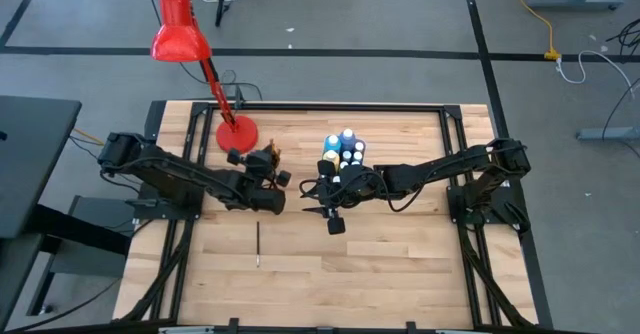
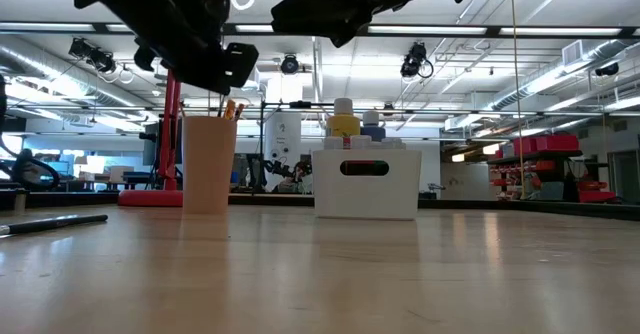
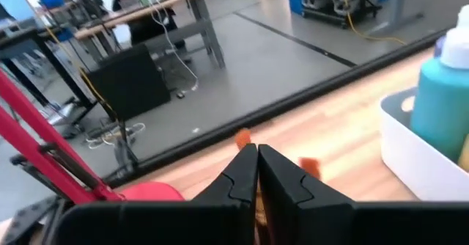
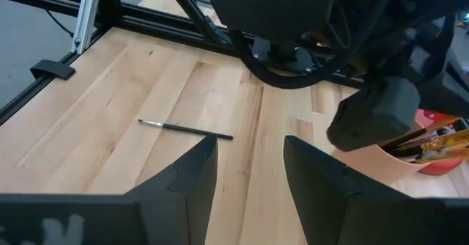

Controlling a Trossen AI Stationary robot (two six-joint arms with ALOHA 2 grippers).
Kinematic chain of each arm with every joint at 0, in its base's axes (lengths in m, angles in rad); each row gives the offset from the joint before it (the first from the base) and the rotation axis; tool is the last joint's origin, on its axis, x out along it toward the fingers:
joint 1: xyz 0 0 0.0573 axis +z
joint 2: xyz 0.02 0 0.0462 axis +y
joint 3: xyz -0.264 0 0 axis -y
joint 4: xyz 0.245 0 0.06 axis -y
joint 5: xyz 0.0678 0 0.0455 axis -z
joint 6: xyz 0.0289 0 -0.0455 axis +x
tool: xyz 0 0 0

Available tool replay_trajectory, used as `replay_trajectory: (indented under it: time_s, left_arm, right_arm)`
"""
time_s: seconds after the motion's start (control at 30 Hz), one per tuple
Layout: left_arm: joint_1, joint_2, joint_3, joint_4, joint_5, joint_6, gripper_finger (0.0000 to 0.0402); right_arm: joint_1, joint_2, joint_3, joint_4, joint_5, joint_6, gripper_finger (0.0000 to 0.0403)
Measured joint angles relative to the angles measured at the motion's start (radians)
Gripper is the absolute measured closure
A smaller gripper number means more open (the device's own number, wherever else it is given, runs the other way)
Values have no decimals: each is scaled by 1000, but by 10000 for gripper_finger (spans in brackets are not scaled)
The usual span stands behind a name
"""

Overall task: Pick & Place Paint Supplies
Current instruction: Put the yellow paint brush into the orange cup, then put the white paint brush into the orange cup

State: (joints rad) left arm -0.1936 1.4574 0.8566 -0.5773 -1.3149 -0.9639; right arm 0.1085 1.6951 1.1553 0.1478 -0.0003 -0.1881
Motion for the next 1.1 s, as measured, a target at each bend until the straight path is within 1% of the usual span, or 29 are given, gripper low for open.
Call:
replay_trajectory:
  time_s: [0.1,0.23,0.33,0.53,0.67,0.77,0.83,0.9,1.0,1.1]
  left_arm:
    - [0,0,-9,16,20,14,377]
    - [0,0,-9,20,74,55,368]
    - [0,0,-9,21,81,82,352]
    - [0,0,-3,55,83,145,307]
    - [-10,0,54,62,111,227,284]
    - [-26,0,112,62,139,312,279]
    - [-43,0,153,62,160,340,278]
    - [-63,0,190,62,200,359,278]
    - [-98,0,229,56,291,374,278]
    - [-126,0,248,45,413,322,278]
  right_arm:
    - [0,0,0,0,0,0,241]
    - [0,0,0,0,0,0,241]
    - [0,0,0,0,0,0,241]
    - [0,0,0,0,0,0,241]
    - [0,0,0,0,0,0,241]
    - [0,0,0,0,0,0,241]
    - [0,0,0,0,0,0,241]
    - [0,0,0,0,0,0,241]
    - [0,0,0,-5,0,0,241]
    - [0,0,0,-32,0,0,241]
